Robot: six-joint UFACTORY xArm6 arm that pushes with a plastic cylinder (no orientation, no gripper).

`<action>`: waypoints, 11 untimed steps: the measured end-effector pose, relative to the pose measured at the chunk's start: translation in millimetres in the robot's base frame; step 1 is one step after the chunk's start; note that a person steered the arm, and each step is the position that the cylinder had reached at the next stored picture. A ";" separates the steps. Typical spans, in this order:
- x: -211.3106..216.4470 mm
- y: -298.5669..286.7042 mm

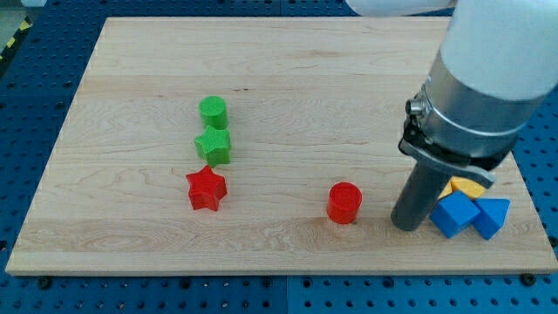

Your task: Move the red circle diagonally to the red star

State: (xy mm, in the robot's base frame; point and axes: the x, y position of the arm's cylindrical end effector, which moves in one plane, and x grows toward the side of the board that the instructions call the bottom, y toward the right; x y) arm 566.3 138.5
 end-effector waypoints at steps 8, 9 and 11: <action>-21.9 -111.0; -21.9 -122.4; -11.0 -168.9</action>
